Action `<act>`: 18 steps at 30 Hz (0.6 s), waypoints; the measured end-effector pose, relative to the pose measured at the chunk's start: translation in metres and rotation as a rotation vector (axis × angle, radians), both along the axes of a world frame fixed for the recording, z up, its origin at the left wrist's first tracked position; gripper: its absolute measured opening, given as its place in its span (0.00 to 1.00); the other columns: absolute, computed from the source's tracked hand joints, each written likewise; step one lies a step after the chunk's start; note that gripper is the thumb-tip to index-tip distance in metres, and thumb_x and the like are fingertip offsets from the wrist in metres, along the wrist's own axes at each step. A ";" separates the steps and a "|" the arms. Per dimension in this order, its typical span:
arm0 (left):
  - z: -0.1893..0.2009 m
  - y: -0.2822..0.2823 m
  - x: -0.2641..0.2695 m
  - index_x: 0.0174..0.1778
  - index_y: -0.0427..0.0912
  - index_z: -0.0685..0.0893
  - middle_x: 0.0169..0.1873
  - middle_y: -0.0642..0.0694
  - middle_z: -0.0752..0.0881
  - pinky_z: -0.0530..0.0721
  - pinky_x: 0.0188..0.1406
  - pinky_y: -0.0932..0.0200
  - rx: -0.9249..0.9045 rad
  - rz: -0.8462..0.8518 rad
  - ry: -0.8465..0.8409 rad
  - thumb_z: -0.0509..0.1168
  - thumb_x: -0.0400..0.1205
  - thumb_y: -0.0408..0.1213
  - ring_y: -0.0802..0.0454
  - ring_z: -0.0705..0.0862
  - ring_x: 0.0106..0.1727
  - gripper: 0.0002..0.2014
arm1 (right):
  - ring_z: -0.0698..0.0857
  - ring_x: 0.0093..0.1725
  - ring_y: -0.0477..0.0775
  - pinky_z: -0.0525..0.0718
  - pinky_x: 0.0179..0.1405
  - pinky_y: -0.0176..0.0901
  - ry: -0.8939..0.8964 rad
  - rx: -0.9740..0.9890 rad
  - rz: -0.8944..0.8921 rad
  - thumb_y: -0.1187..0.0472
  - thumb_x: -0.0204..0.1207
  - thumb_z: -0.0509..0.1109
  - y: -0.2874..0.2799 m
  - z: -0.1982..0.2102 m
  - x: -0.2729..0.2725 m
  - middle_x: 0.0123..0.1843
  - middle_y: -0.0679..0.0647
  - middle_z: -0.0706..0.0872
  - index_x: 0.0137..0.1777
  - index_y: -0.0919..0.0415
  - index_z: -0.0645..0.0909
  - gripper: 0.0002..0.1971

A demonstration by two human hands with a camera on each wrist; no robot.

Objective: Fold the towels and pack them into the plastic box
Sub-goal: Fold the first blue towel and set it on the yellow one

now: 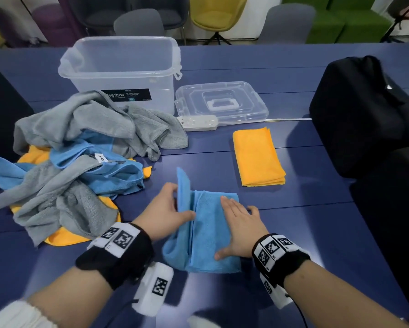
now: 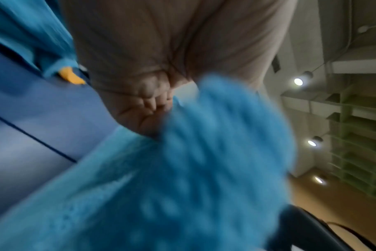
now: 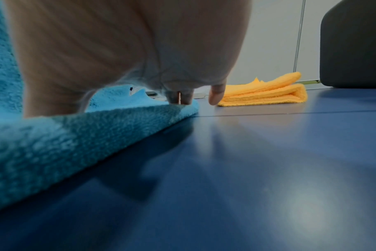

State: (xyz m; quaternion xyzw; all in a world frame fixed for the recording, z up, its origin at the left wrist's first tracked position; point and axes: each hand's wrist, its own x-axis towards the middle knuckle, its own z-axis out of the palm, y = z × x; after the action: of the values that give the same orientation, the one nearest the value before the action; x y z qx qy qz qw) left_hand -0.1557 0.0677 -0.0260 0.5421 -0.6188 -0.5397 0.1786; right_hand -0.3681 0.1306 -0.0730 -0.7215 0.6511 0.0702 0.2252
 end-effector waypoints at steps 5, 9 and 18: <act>-0.015 0.013 -0.065 0.55 0.46 0.68 0.38 0.48 0.85 0.80 0.35 0.59 -0.024 -0.146 -0.157 0.71 0.73 0.36 0.54 0.83 0.36 0.20 | 0.50 0.84 0.47 0.54 0.76 0.53 -0.159 -0.038 -0.041 0.31 0.53 0.75 0.002 0.003 -0.008 0.85 0.48 0.52 0.84 0.55 0.38 0.67; -0.034 0.014 -0.089 0.46 0.48 0.64 0.35 0.41 0.83 0.84 0.33 0.46 -0.003 -0.195 -0.224 0.70 0.70 0.37 0.47 0.80 0.29 0.19 | 0.60 0.78 0.46 0.62 0.73 0.48 -0.395 -0.110 -0.167 0.48 0.65 0.76 0.010 0.021 -0.023 0.77 0.45 0.65 0.82 0.50 0.52 0.49; -0.040 0.020 -0.090 0.50 0.48 0.75 0.37 0.48 0.86 0.82 0.35 0.57 -0.052 -0.253 -0.254 0.73 0.73 0.44 0.53 0.82 0.33 0.16 | 0.87 0.38 0.51 0.85 0.44 0.46 -0.568 -0.046 -0.660 0.49 0.78 0.68 0.012 -0.002 -0.030 0.39 0.51 0.87 0.45 0.58 0.78 0.11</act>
State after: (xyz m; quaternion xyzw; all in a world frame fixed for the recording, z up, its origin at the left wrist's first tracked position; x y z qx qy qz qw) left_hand -0.2456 0.0873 -0.0658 0.5189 -0.7134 -0.4690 0.0439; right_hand -0.3980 0.1426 -0.0752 -0.4701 0.7604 -0.2214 0.3896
